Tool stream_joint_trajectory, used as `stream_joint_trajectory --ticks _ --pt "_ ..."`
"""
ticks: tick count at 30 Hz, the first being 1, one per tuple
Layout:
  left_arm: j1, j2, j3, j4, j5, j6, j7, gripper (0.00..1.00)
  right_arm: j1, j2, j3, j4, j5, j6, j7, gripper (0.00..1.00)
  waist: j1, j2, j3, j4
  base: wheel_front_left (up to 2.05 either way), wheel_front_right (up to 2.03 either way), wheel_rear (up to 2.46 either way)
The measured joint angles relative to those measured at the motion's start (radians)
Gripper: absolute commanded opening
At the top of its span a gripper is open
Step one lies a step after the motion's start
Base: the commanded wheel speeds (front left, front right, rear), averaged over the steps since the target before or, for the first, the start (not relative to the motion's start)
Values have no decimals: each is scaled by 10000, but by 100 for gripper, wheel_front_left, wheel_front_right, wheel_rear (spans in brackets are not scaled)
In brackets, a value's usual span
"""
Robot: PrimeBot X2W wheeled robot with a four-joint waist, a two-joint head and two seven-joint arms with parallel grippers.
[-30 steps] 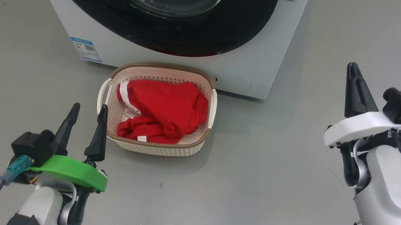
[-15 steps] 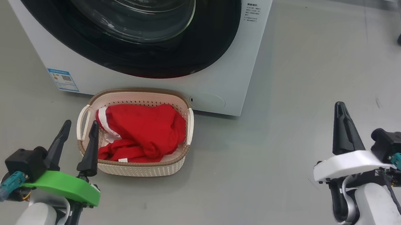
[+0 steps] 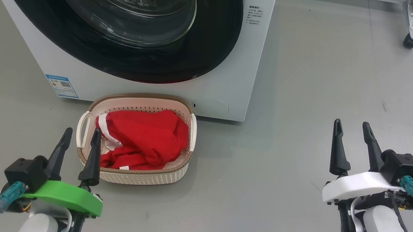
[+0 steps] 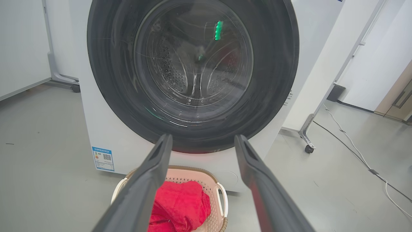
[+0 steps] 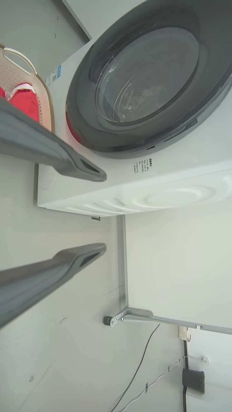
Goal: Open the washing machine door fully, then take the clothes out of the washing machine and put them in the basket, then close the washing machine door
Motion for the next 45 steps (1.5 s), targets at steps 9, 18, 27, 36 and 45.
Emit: stream_joint_trajectory --ticks 9,18,27,36,45 --pt "129 -52 29 10 13 0 0 100 199 31 -144 -215 -113 25 -2 100 0 0 -100 -10 0 0 0" --pt "183 -81 -94 4 63 0 0 100 436 117 -257 -303 -267 96 -2 100 0 0 -160 -29 0 0 0" --pt "237 -81 -433 -58 2 0 0 100 584 219 -330 -380 -439 178 -2 100 0 0 -171 -50 0 0 0" --pt "283 -81 -374 -96 -282 0 0 100 625 286 -403 -418 -537 194 0 100 0 0 -157 -62 0 0 0" --pt "369 -125 -535 -215 -560 2 46 0 738 380 -445 -245 -571 267 2 0 0 0 -170 -58 0 0 0"
